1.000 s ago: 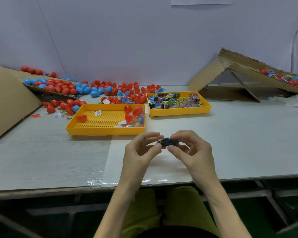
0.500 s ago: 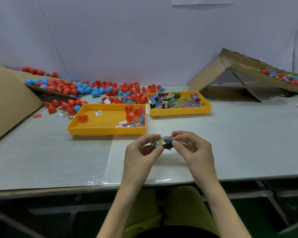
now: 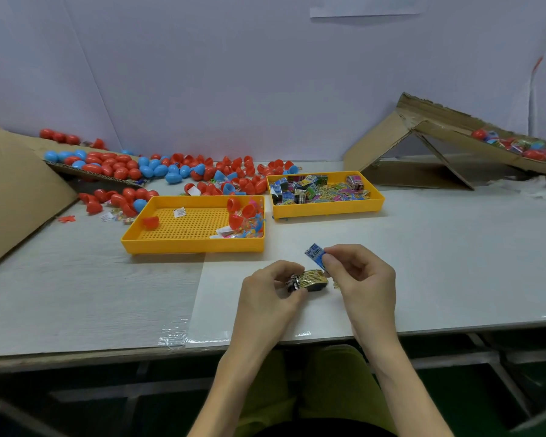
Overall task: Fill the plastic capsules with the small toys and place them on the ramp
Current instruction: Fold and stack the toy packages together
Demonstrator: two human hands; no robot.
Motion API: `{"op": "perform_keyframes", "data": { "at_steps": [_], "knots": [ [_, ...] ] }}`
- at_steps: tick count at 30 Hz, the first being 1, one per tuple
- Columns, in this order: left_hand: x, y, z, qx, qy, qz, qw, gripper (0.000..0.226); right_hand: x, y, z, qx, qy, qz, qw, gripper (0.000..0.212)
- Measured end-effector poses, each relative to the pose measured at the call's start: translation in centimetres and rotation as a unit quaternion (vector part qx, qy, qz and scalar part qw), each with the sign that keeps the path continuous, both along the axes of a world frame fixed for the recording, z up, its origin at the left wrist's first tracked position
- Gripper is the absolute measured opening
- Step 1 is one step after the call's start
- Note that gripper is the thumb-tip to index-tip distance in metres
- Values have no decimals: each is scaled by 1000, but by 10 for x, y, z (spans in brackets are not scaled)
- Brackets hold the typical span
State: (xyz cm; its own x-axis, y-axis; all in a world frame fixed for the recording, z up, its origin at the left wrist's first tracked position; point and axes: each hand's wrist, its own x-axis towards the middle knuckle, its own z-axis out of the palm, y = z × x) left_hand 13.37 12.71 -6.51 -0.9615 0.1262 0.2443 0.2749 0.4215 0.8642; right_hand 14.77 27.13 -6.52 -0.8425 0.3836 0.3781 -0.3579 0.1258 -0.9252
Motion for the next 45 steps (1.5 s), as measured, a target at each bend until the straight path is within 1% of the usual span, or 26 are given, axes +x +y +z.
{"op": "perform_keyframes", "data": {
  "at_steps": [6,8,12,16,21,26,31,33,37,42,45],
  "knots": [
    [1,1,-1,-18,-2,7,1000,35,0,0,1,-18,-1,17,1000,20],
    [0,-2,0,12,-10,-9,1000,34,1,1,3,-24,-2,37,999,20],
    [-3,-10,3,116,-37,-53,991,21,3,0,6,-30,-8,108,994,24],
    [-2,-11,4,160,-30,-46,986,9,4,0,7,-27,-15,147,989,25],
    [-2,-11,1,181,-18,-30,983,5,4,0,7,-21,-18,158,987,21],
    [-3,-11,0,206,-13,-27,978,11,3,0,6,-2,-31,155,987,23],
    [-4,-11,-2,209,-9,-25,978,9,4,0,7,12,-22,150,988,22],
    [-4,-11,-2,222,-14,-23,975,9,4,0,7,11,-18,149,989,20],
    [-4,-12,0,245,-17,-29,969,12,2,0,8,-1,-20,144,989,26],
    [-2,-13,2,256,-9,-58,965,14,4,-1,9,-19,-20,180,983,17],
    [-1,-15,4,254,-6,-73,965,20,5,-1,10,-10,-19,191,981,18]
  ]
}}
